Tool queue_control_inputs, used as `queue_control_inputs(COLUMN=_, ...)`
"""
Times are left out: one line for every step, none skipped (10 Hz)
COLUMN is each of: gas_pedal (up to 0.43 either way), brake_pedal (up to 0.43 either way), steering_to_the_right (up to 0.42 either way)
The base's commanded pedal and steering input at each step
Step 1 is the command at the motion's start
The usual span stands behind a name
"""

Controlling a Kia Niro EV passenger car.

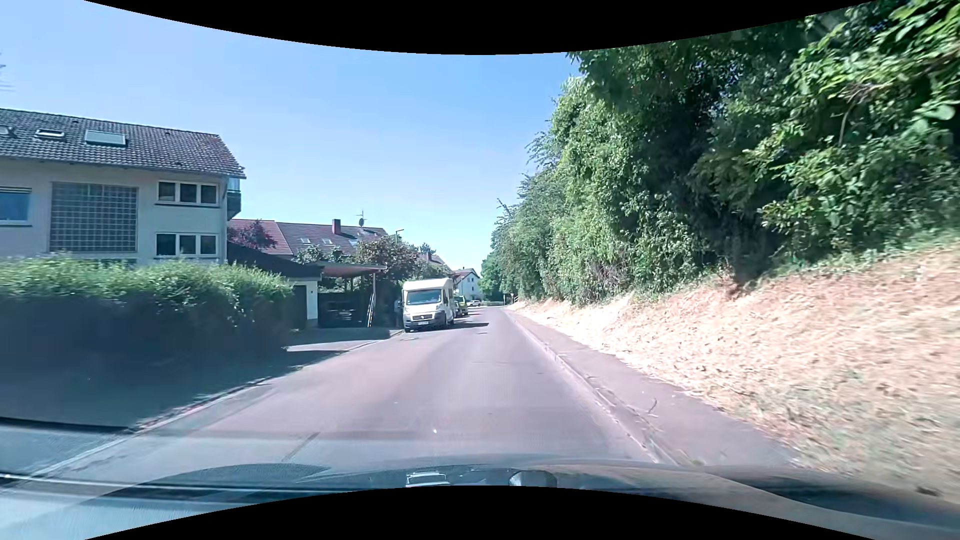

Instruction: Follow the waypoints while adhering to traffic rules and regulations

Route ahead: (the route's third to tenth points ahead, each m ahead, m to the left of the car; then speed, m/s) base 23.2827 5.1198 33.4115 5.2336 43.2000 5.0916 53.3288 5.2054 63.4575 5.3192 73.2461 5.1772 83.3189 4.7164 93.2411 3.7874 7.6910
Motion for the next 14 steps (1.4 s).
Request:
queue_control_inputs(gas_pedal=0.079, brake_pedal=0.000, steering_to_the_right=-0.003)
queue_control_inputs(gas_pedal=0.079, brake_pedal=0.000, steering_to_the_right=-0.003)
queue_control_inputs(gas_pedal=0.079, brake_pedal=0.000, steering_to_the_right=-0.002)
queue_control_inputs(gas_pedal=0.079, brake_pedal=0.000, steering_to_the_right=-0.002)
queue_control_inputs(gas_pedal=0.067, brake_pedal=0.000, steering_to_the_right=-0.002)
queue_control_inputs(gas_pedal=0.067, brake_pedal=0.000, steering_to_the_right=-0.002)
queue_control_inputs(gas_pedal=0.067, brake_pedal=0.000, steering_to_the_right=-0.002)
queue_control_inputs(gas_pedal=0.067, brake_pedal=0.000, steering_to_the_right=-0.001)
queue_control_inputs(gas_pedal=0.067, brake_pedal=0.000, steering_to_the_right=-0.002)
queue_control_inputs(gas_pedal=0.067, brake_pedal=0.000, steering_to_the_right=-0.002)
queue_control_inputs(gas_pedal=0.067, brake_pedal=0.000, steering_to_the_right=-0.002)
queue_control_inputs(gas_pedal=0.067, brake_pedal=0.000, steering_to_the_right=-0.002)
queue_control_inputs(gas_pedal=0.067, brake_pedal=0.000, steering_to_the_right=-0.003)
queue_control_inputs(gas_pedal=0.067, brake_pedal=0.000, steering_to_the_right=0.000)
